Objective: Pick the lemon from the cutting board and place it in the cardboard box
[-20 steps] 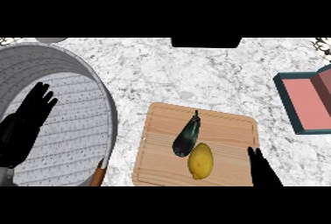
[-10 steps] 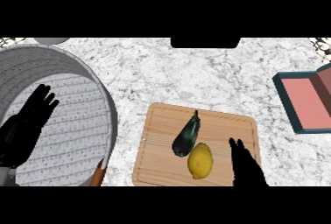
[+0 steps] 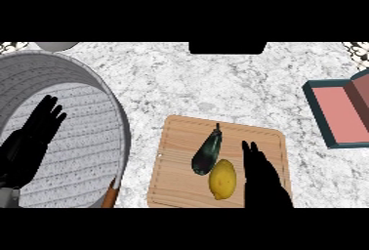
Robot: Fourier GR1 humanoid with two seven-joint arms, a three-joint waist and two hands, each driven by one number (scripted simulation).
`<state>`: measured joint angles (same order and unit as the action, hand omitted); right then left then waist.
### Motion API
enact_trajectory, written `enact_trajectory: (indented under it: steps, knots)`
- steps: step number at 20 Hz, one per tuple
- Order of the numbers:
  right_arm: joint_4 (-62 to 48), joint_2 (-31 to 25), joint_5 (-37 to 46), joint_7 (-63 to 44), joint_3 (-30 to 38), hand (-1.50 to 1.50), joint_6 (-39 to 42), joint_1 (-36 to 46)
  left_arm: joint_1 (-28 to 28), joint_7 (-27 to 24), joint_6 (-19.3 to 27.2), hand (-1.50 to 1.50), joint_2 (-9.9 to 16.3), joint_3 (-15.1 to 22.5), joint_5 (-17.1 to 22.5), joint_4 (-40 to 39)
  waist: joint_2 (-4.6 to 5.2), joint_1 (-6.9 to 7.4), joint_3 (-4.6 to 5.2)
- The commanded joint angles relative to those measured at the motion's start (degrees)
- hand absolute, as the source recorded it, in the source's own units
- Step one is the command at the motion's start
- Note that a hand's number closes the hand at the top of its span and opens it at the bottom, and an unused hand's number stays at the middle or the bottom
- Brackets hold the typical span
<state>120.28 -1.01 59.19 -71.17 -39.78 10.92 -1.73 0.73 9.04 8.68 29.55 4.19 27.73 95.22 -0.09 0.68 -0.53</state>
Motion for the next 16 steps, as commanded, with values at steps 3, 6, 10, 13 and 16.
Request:
enact_trajectory:
  steps: [3, 6, 10, 13, 16]
  knots:
    - [-5.7, 1.0, -0.2, -14.0, -0.9, -1.5, 0.5, 6.5, 1.5, -0.3, -0.9, 0.0, -1.0, 0.1, 0.2, -0.1, 0.13, 0.15, 0.64]
    - [-4.9, 1.0, -1.7, -13.7, 1.0, -1.5, 4.6, 5.5, -2.0, 1.4, 1.1, 0.0, -1.3, -0.1, -0.1, -1.2, 0.19, -0.72, 0.63]
    - [-8.8, 1.0, -3.5, -13.7, 0.6, -1.5, 2.4, 7.1, -3.1, 0.4, -1.1, 0.0, 0.5, -1.8, 0.8, -4.0, 0.25, -0.59, 0.63]
    - [-8.2, 1.0, -4.1, -14.0, 1.6, -1.5, 2.2, 7.6, 1.3, -3.8, -0.4, 0.0, -2.7, 1.0, -1.0, -2.0, 0.06, -0.25, 0.69]
    - [-11.7, 1.0, -4.4, -13.4, 3.0, -1.5, 1.4, 7.3, -0.7, -0.3, -0.5, 0.0, -0.7, -0.6, 0.6, -2.2, 0.18, -0.46, 0.62]
